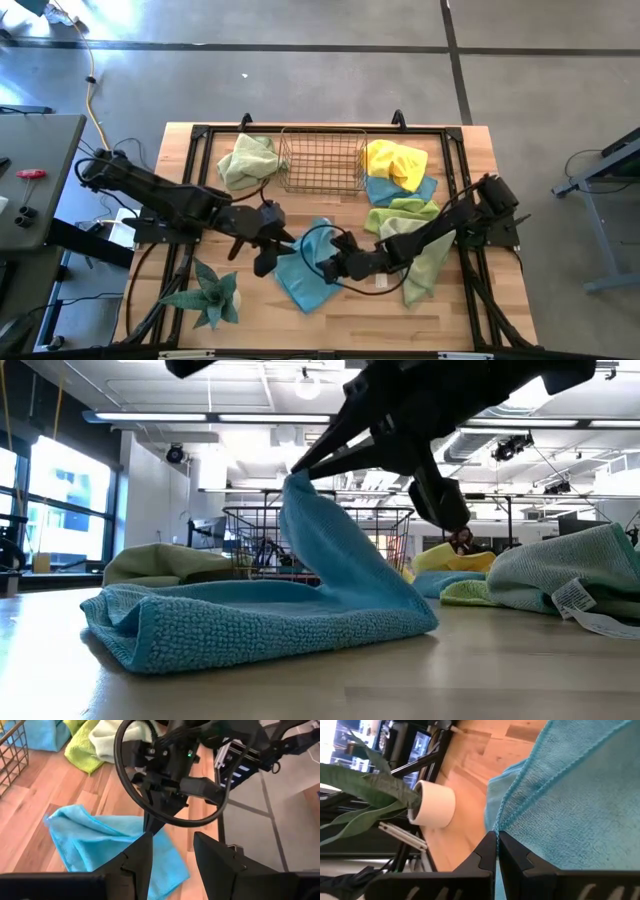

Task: Fold microfiber towels
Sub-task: Fold the left blue towel

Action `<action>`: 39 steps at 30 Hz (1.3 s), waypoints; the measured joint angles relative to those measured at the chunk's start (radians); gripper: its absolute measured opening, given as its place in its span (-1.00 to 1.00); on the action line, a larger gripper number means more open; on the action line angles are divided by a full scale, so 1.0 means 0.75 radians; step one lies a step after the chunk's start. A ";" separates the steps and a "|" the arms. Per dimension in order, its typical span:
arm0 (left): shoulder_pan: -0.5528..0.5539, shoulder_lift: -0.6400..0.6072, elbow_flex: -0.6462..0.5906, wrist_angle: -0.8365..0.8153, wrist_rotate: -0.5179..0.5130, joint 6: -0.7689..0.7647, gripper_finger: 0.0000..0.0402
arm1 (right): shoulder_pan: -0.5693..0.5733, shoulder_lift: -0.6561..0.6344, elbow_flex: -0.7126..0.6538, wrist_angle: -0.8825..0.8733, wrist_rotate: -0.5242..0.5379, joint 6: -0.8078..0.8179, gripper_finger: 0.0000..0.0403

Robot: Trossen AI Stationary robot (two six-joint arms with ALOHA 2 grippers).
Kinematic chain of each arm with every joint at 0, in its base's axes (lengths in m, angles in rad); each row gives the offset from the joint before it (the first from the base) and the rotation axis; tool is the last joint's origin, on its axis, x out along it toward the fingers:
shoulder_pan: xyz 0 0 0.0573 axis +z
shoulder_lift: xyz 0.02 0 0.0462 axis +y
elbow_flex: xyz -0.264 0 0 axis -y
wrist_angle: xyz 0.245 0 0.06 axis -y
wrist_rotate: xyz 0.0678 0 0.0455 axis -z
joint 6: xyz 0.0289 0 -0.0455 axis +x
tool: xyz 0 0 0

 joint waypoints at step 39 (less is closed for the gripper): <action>-0.165 -0.016 0.001 -0.108 -0.008 -0.021 -0.34 | 0.038 0.449 0.505 0.134 -0.537 -0.287 -1.00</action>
